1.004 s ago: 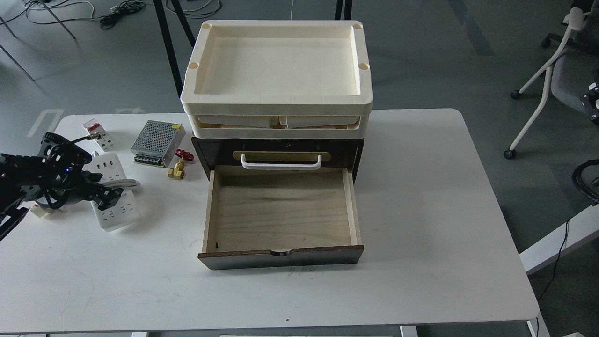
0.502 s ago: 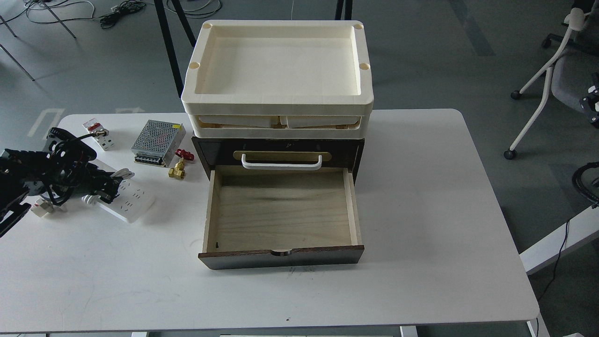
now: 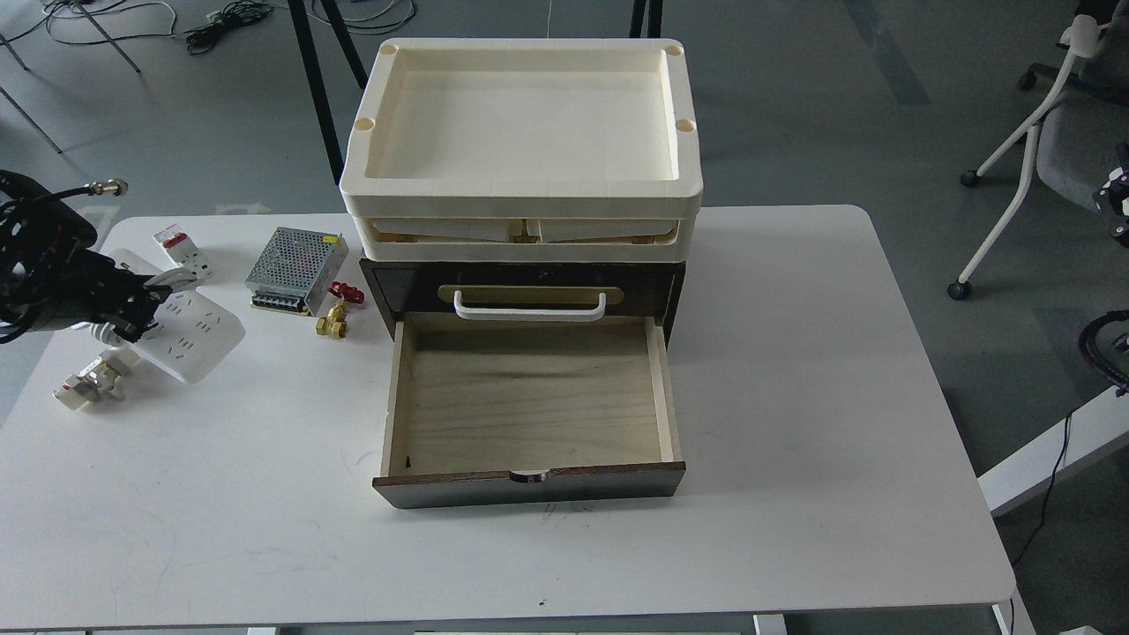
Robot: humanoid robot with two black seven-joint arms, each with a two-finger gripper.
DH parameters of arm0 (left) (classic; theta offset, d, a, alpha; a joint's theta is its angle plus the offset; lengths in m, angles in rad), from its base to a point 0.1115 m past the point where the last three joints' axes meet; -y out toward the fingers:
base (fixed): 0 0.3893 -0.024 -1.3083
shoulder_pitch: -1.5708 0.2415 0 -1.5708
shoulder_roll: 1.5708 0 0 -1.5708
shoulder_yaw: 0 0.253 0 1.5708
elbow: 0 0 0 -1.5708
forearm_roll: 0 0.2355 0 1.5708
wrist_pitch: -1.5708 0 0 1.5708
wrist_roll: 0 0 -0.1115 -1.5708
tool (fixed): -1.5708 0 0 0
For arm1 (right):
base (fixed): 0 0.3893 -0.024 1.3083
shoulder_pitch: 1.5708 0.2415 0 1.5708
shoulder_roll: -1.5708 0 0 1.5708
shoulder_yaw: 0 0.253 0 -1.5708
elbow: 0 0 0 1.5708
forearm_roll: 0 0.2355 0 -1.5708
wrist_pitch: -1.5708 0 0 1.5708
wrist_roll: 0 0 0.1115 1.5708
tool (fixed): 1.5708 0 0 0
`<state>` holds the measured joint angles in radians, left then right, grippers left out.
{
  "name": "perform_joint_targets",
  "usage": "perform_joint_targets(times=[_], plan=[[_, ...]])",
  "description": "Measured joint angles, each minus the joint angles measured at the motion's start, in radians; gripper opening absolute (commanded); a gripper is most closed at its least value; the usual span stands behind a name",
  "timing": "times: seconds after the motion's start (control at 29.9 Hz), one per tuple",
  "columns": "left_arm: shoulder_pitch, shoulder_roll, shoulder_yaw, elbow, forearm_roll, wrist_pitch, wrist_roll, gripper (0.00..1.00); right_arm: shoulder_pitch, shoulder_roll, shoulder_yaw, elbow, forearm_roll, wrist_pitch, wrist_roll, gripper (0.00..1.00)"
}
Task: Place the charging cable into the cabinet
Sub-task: 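Lift the power strip and carry it toward the open drawer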
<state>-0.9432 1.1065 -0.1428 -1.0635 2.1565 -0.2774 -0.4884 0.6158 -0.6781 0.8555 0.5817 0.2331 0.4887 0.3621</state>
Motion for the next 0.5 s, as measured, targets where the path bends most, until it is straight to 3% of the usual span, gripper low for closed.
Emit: perform_joint_targets(times=[0.17,0.27,0.37,0.5], plan=[[0.004,0.281,0.0,-0.416,-0.198,-0.113,0.0,0.0,0.001,0.0,-0.001,-0.006,0.0,0.0,-0.003,0.99],[-0.002,0.387,-0.005,-0.59,-0.34,-0.164,0.0,0.0,0.001,0.0,-0.001,-0.023,0.0,0.0,-0.003,0.99],[-0.006,0.411,-0.01,-0.682,-0.465,-0.197,0.0,0.0,0.001,0.0,-0.003,-0.038,0.0,0.0,-0.003,0.99],[-0.008,0.343,-0.013,-0.703,-0.657,-0.21,0.0,0.0,0.001,0.004,-0.004,-0.044,0.0,0.0,-0.003,0.99]])
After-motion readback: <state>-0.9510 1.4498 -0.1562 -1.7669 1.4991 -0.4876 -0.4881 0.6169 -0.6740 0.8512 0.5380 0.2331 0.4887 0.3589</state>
